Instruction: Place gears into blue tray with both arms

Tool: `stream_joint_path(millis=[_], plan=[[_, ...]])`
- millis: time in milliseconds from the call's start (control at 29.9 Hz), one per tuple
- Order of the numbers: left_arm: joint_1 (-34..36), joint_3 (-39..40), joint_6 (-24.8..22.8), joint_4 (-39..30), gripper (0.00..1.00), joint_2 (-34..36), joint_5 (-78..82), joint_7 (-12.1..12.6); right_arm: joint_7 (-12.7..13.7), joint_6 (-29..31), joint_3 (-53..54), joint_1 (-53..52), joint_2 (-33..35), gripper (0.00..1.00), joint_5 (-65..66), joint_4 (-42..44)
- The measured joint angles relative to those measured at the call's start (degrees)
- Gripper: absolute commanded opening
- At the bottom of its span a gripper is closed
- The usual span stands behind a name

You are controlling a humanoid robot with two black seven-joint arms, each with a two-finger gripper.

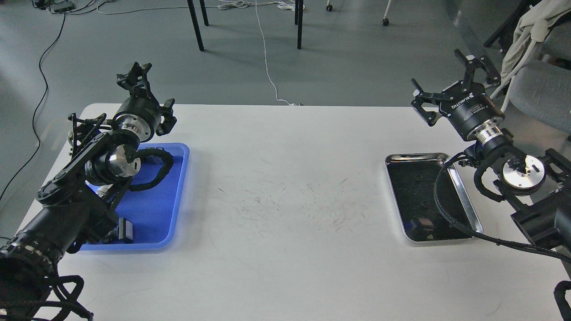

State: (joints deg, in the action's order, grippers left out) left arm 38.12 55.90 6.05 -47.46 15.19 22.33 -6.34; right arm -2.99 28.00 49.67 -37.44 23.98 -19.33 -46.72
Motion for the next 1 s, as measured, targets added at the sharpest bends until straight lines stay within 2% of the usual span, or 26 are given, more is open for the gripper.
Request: stream_joint_path(millis=[602,1003], plan=[[-0.55,0.00,-0.25,1.99,0.98,0.20,0.17,0.04,0.09,0.00,-0.69,0.15,-1.34,0.99,0.07,0.10],[-1.94,-0.09,-2.73,2.23,0.98,3.60,0.18,0.63,0.09,0.00,-1.49,0.62,-1.51,0.99,0.26,-0.30]])
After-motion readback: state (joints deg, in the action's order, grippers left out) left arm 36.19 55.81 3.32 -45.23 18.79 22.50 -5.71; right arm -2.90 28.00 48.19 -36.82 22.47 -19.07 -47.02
